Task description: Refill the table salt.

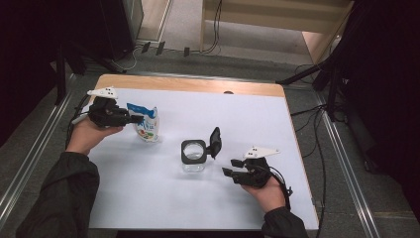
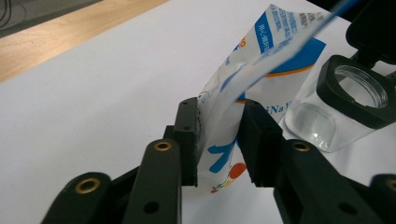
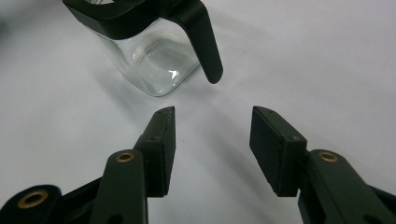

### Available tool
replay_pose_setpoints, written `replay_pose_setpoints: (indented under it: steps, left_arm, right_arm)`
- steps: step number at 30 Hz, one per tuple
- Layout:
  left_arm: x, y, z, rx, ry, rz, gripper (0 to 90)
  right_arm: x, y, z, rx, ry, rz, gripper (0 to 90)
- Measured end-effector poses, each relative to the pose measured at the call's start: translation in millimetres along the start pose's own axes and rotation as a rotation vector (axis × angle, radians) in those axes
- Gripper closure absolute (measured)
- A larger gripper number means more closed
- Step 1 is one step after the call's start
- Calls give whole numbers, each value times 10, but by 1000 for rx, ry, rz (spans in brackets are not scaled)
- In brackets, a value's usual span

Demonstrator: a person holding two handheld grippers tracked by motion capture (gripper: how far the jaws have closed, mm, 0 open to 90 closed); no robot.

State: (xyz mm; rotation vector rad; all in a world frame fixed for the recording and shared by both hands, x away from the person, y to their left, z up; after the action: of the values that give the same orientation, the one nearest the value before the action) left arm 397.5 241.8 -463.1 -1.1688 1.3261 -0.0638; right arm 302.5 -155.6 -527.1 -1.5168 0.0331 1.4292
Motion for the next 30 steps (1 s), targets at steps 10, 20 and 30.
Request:
replay_pose_setpoints:
  steps: [10,20,30]
  left_arm:
    - [-22,-6,-80,1,-8,29,842]
    - [-31,-2,-161,-81,19,33,866]
    - [-35,22,-108,17,25,-10,641]
  right_arm:
    - [19,-31,45,-15,-16,-8,523]
    - [3,-36,55,-17,-18,-15,525]
    - [43,-38,74,-26,-26,2,525]
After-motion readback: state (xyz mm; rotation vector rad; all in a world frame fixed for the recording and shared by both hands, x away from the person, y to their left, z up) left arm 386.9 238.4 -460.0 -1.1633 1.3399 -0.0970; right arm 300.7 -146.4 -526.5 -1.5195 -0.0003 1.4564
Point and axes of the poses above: each handheld gripper's, and its own axes: x roughly forward along the jaws, y roughly out of its underside, z roughly to its left, the point moved 5 cm from there along x, roughly forward along the jaws, and after that the axes turned 10 degrees about z, right-handed, at the moved point
